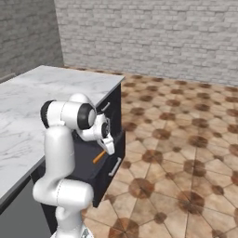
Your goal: Organize the utensils by type. Pick up the wooden spoons from the counter and place them in the open cabinet. Then pick up the metallic utensils from the counter and place them in the open drawer.
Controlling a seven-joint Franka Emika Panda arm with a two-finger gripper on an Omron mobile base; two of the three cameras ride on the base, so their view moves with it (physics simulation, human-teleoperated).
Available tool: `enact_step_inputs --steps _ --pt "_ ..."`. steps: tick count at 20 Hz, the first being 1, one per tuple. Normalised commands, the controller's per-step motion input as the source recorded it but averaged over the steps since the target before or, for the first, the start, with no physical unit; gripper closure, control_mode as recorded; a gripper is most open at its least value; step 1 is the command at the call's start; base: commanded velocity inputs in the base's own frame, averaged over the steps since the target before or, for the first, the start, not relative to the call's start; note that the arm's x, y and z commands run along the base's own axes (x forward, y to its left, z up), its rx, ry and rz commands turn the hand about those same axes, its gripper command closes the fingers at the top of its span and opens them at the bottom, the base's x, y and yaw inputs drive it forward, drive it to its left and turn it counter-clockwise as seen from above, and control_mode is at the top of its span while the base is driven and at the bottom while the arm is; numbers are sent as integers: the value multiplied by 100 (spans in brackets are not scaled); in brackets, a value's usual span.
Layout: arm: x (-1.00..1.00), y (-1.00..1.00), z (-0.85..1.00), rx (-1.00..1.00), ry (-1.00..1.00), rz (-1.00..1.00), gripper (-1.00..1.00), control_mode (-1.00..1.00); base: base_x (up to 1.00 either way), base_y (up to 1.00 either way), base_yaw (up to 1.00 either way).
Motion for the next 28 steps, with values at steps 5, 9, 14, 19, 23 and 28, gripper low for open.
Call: enact_step_inputs --steps 5,9,14,19,23,28 --pt "-23 -67 -48 0 6 -2 100 -100 0 0 0" --pt "-14 -58 -44 0 6 -2 100 -100 0 0 0" --pt "-1 -10 -11 3 1 0 100 -100 0 0 0" --pt "0 31 25 2 -2 0 100 -100 0 0 0" --pt "0 38 21 1 0 0 100 -100 0 0 0" --pt "12 48 1 0 3 0 100 -100 0 0 0"
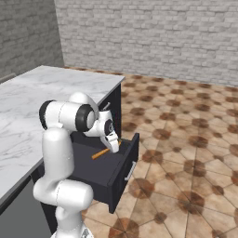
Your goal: Organize the utensils by type. Pick up the wooden spoons from the counter and place them in the open cabinet. Then pick up the metallic utensils from the counter and place them in the open drawer.
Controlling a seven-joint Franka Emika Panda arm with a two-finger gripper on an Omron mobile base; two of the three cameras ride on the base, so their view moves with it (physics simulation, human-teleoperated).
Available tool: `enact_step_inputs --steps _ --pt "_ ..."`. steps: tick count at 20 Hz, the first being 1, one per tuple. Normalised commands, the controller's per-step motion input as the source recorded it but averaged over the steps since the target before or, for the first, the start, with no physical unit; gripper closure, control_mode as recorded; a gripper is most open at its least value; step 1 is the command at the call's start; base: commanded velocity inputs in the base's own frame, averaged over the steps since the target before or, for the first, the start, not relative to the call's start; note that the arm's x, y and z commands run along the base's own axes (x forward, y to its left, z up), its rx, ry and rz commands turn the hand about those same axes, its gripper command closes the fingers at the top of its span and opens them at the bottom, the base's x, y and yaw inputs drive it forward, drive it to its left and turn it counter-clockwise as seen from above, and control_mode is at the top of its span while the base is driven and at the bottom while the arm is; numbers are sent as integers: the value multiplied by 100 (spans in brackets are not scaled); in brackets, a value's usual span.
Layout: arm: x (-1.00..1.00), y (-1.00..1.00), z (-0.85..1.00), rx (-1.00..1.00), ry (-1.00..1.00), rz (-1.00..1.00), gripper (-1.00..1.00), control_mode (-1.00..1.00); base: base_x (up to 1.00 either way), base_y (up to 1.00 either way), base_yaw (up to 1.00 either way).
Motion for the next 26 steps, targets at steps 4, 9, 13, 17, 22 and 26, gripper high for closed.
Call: enact_step_inputs --steps 4,9,13,17,22,26 --pt "18 43 -32 6 9 0 100 -100 0 0 0" --pt "14 14 -48 19 19 2 100 -100 0 0 0" --pt "20 9 -52 10 5 5 100 -100 0 0 0" --pt "22 12 -17 6 5 3 100 -100 0 0 0" --pt "21 24 -6 0 0 0 100 -100 0 0 0" --pt "1 21 -25 -1 0 0 100 -100 0 0 0"
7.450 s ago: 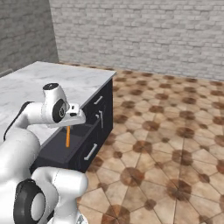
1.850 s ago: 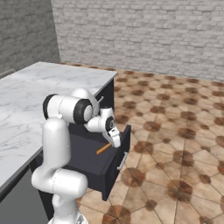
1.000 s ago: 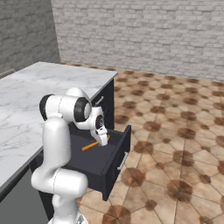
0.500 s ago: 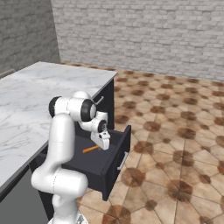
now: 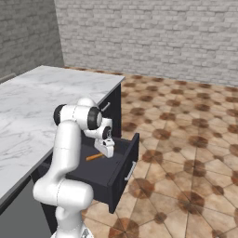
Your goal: Organize the utensils by type. Pick up the wooden spoons from the counter and place them in the open cabinet. Then pick up the metallic utensils from the counter and place them in the open drawer.
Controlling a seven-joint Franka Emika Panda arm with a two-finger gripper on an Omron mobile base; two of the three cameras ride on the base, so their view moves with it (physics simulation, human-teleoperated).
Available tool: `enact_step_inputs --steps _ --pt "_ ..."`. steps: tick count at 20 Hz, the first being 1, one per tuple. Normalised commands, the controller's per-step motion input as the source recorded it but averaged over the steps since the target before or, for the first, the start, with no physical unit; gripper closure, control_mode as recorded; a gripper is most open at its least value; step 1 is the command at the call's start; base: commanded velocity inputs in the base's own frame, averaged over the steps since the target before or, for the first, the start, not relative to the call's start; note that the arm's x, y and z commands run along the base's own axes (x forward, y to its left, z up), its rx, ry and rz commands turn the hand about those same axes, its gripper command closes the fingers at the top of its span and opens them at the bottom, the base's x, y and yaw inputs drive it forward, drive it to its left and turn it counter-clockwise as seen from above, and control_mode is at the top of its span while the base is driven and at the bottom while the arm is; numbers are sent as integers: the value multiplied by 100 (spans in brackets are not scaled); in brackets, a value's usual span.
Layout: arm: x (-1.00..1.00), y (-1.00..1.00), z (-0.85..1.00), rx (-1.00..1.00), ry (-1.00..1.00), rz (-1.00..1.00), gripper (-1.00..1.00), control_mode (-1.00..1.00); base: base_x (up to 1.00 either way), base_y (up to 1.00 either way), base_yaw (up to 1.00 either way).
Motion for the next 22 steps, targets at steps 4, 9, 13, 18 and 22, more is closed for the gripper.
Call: enact_step_inputs --steps 4,9,13,18,22 --pt "-1 16 -36 -1 0 0 100 -100 0 0 0" --pt "0 4 -26 0 0 0 100 -100 0 0 0" --pt "0 -1 -5 0 0 1 -100 -100 0 0 0" --pt "-10 -5 18 0 4 8 -100 -100 0 0 0" --pt "-17 0 42 0 2 19 -100 -100 0 0 0"
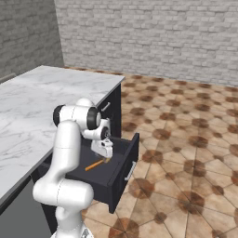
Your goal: Organize the utensils by type. Pick up the wooden spoons from the counter and place them in the open cabinet. Then pick up the metallic utensils from the counter and place them in the open drawer.
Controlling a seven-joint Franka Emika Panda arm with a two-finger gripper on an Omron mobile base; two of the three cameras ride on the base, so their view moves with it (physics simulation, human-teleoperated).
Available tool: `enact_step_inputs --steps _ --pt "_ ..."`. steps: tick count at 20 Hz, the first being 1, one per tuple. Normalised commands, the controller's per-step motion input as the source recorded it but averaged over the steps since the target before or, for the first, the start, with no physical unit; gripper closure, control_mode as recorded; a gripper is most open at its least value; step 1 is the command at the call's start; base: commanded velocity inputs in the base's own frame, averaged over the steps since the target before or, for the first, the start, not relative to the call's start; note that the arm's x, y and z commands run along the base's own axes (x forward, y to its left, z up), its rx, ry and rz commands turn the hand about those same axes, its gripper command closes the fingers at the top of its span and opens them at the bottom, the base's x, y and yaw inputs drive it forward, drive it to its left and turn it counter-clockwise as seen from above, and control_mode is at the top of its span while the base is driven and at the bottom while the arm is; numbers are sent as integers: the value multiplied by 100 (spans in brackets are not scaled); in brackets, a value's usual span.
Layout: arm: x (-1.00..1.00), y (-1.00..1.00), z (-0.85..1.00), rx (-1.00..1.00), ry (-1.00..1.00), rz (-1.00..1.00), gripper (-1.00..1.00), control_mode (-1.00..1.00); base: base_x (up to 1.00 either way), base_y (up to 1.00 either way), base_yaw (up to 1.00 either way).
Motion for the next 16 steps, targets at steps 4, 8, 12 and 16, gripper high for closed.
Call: enact_step_inputs --steps 4,8,12,16 --pt "-15 0 78 1 0 24 -100 -100 0 0 0" --pt "-33 -6 79 0 -3 31 -100 -100 0 0 0" --pt "-60 -17 84 0 -20 35 -100 -100 0 0 0" --pt "-63 -14 70 1 -21 35 -100 -100 0 0 0"
